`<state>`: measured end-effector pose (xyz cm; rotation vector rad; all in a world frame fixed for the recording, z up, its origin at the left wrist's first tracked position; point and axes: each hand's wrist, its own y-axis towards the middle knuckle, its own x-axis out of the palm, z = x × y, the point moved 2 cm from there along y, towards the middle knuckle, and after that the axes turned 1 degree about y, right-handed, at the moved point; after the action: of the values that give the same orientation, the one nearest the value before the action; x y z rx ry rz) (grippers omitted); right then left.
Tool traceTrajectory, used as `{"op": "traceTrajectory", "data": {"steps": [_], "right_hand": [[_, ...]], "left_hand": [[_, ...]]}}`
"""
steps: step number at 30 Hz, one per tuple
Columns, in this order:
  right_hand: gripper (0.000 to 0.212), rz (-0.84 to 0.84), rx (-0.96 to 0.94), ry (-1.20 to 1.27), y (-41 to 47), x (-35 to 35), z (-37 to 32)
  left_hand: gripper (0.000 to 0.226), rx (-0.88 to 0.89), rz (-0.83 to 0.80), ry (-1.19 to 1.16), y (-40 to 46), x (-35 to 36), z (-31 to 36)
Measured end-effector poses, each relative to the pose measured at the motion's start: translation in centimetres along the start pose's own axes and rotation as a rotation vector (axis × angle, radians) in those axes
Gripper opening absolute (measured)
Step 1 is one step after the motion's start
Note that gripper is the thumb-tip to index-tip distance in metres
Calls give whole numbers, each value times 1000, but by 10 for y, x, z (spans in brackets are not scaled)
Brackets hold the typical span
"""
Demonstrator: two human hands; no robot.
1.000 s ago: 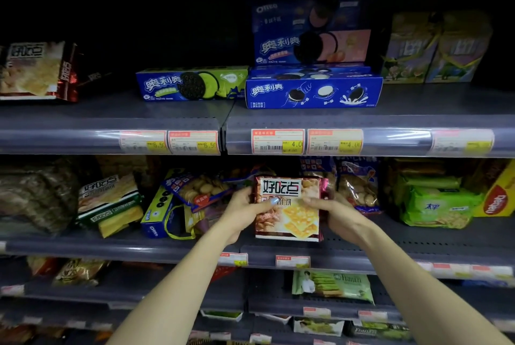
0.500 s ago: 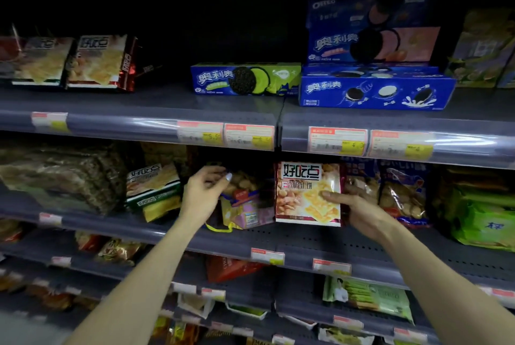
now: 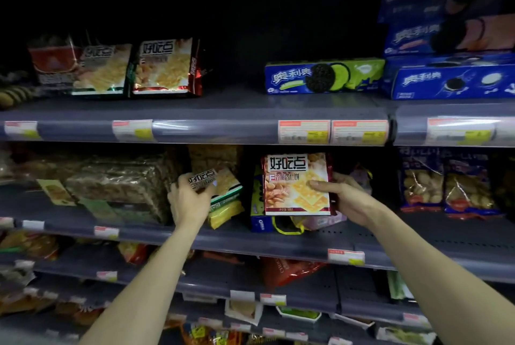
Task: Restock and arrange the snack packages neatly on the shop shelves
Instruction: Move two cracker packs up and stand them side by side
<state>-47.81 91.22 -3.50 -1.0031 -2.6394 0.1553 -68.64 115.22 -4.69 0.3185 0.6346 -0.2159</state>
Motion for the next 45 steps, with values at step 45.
{"op": "traceTrajectory", "data": {"steps": [45], "right_hand": [[47, -154, 30, -79, -46, 61, -18]], "left_hand": [[36, -306, -440, -823, -56, -92, -18]]}}
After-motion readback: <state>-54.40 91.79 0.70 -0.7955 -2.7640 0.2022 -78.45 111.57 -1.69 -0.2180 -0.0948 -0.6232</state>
